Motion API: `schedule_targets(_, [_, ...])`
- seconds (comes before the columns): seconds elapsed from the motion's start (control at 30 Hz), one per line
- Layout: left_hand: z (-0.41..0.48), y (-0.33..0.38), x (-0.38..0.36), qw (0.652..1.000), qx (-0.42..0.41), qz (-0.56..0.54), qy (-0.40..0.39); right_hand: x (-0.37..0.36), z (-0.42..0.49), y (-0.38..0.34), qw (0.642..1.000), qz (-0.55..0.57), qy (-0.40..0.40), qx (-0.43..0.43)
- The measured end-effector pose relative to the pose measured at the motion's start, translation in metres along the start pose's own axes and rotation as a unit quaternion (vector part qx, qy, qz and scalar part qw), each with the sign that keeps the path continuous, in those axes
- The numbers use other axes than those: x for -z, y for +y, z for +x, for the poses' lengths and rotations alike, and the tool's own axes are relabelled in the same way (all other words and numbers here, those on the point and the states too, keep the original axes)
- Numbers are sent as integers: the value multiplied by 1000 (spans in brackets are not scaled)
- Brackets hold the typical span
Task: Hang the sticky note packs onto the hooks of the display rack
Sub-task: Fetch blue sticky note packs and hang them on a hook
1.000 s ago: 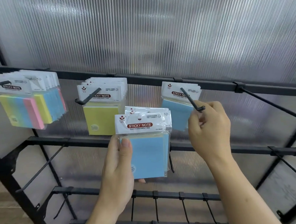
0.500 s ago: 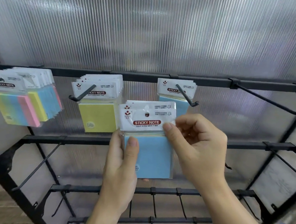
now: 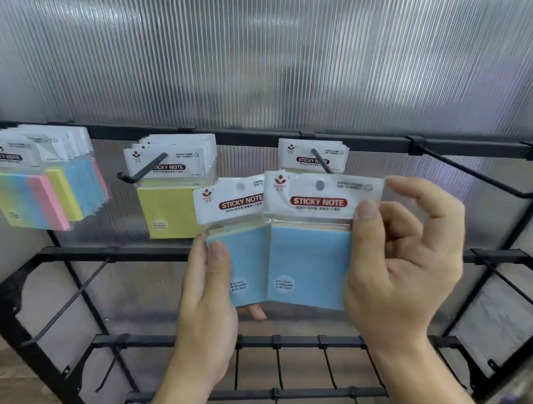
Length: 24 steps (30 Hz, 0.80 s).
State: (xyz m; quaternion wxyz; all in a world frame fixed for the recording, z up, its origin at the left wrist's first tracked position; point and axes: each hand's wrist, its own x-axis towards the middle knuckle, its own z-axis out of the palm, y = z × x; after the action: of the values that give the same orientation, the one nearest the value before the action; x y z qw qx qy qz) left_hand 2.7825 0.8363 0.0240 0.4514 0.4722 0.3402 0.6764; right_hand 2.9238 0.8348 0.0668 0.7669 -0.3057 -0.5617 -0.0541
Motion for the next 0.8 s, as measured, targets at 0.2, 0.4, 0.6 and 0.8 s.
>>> schedule_targets(0.2, [3, -2, 3, 1000, -13, 5, 26, 12, 10, 10, 996, -88, 6, 11])
schedule_targets(0.4, [6, 1, 6, 997, -39, 27, 58, 13, 11, 16, 995, -100, -23, -9])
schedule_targets(0.6, [6, 1, 10, 997, -39, 27, 60, 4, 14, 31, 987, -150, -52, -5])
schedule_targets(0.8, [4, -2, 9, 998, -28, 26, 50, -5, 18, 57, 968, -228, -105, 0])
